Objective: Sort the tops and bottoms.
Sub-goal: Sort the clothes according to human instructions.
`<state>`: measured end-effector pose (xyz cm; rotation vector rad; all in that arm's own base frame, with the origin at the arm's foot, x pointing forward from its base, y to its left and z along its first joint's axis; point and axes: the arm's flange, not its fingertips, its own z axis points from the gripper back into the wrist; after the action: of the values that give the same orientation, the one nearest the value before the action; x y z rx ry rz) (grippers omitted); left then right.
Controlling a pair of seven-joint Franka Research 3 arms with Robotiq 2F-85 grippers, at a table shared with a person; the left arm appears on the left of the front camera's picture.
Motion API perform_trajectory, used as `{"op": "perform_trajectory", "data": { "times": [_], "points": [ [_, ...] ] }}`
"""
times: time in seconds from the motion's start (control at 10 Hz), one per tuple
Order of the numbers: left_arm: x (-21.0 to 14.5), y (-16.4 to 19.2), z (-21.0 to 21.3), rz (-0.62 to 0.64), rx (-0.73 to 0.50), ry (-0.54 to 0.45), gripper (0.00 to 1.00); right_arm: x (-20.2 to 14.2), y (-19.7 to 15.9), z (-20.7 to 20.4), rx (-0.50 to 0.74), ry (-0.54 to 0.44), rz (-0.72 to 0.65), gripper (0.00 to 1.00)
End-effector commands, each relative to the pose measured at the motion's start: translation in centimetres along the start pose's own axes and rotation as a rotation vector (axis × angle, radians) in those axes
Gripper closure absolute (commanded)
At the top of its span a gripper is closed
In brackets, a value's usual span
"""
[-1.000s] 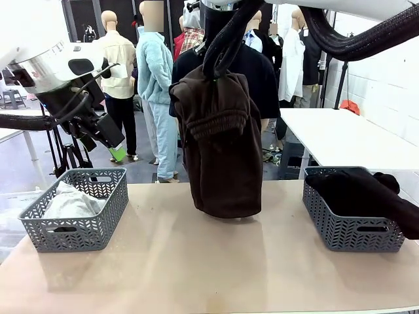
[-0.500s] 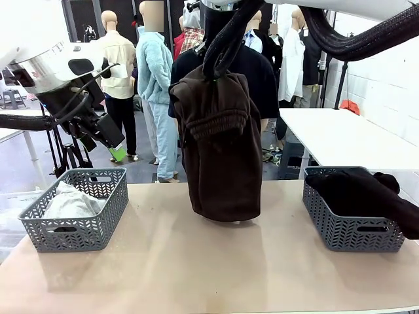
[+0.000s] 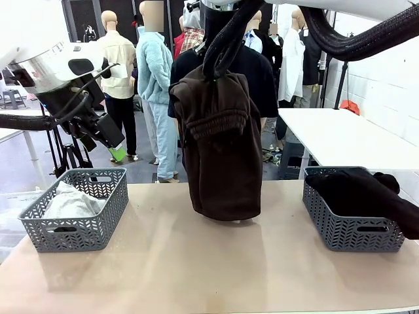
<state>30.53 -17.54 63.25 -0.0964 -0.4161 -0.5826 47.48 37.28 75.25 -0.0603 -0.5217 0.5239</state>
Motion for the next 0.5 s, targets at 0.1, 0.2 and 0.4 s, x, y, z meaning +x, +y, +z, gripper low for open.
{"op": "perform_trajectory", "data": {
  "times": [0.1, 0.2, 0.4],
  "points": [
    [-0.1, 0.24, -0.13, -0.003, 0.016, -0.009, 0.0, 0.08, -0.09, 0.65, 0.0, -0.016, 0.0, 1.0],
    [-0.1, 0.24, -0.13, -0.003, 0.016, -0.009, 0.0, 0.08, -0.09, 0.65, 0.0, -0.016, 0.0, 1.0],
    [-0.1, 0.24, -0.13, -0.003, 0.016, -0.009, 0.0, 0.08, -0.09, 0.65, 0.0, -0.016, 0.0, 1.0]
  ]
}}
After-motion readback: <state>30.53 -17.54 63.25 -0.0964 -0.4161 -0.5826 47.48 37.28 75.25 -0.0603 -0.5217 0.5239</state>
